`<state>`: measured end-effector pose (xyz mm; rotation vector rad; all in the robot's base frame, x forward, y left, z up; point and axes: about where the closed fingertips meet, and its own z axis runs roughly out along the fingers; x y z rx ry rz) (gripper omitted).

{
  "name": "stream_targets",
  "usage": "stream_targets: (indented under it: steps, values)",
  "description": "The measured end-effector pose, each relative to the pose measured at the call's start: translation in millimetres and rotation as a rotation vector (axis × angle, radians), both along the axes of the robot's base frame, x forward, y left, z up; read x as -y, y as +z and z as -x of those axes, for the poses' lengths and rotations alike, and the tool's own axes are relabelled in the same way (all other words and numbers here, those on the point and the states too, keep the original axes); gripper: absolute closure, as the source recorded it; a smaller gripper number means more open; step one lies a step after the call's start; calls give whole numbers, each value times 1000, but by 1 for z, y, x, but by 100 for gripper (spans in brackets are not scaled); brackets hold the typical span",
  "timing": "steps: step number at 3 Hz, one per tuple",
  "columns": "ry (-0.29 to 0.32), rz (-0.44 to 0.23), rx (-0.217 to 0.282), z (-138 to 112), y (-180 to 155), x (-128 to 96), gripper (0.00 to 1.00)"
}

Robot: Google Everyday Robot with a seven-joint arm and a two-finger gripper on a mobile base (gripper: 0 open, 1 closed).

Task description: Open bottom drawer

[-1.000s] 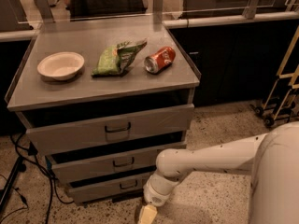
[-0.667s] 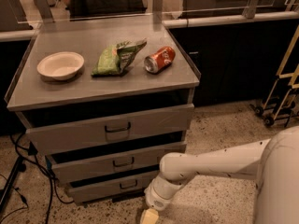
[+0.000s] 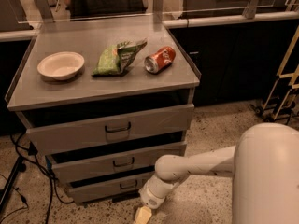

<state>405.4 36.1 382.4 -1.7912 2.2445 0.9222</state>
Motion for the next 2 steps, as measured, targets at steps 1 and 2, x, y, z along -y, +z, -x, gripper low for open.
stream_targets:
  steps: [1, 2]
  values:
    - [-7, -6, -10, -13, -23, -5, 0]
    - [0, -9, -26, -22, -46, -14, 0]
